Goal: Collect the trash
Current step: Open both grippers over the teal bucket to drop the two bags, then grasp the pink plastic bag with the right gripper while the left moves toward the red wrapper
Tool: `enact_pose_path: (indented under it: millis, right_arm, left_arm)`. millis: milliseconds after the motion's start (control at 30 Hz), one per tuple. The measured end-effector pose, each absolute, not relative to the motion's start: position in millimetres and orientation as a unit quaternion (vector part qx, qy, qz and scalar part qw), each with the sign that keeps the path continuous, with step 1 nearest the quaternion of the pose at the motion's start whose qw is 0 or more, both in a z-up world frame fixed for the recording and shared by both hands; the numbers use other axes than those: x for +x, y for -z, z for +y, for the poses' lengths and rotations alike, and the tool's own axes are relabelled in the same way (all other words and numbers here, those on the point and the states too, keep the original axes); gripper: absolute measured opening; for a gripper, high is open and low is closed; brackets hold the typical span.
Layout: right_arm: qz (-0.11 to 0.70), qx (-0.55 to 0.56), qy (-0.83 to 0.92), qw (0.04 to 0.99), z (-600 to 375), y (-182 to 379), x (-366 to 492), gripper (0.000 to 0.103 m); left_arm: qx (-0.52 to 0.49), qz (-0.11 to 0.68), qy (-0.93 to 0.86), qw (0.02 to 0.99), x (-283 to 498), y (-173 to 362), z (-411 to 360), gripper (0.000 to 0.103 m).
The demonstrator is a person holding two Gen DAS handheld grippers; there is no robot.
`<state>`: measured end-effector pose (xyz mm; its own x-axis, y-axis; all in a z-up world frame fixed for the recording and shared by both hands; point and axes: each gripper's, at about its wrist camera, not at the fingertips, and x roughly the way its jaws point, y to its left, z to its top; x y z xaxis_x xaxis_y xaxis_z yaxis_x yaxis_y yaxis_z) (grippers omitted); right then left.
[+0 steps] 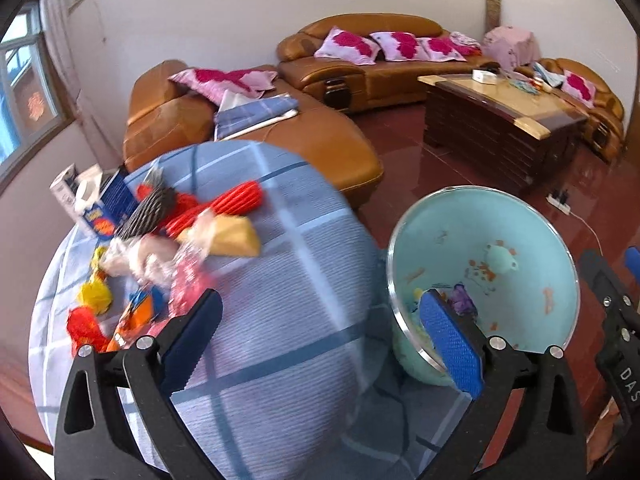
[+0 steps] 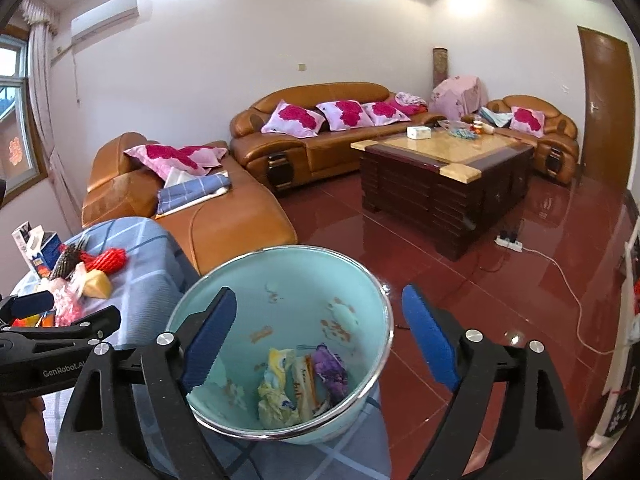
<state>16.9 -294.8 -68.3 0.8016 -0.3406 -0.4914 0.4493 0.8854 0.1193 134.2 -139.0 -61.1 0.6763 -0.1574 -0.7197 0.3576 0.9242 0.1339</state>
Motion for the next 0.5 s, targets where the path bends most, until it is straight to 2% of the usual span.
enact_pose_path:
  millis: [500]
  right_arm:
    - [0.246,0.081,0.141,0.955,-225.4,55.8,42.6,0.085]
  left_arm:
    - [0.101,0.381,0.073,0.916,143.4,58.1,-54.6,0.097]
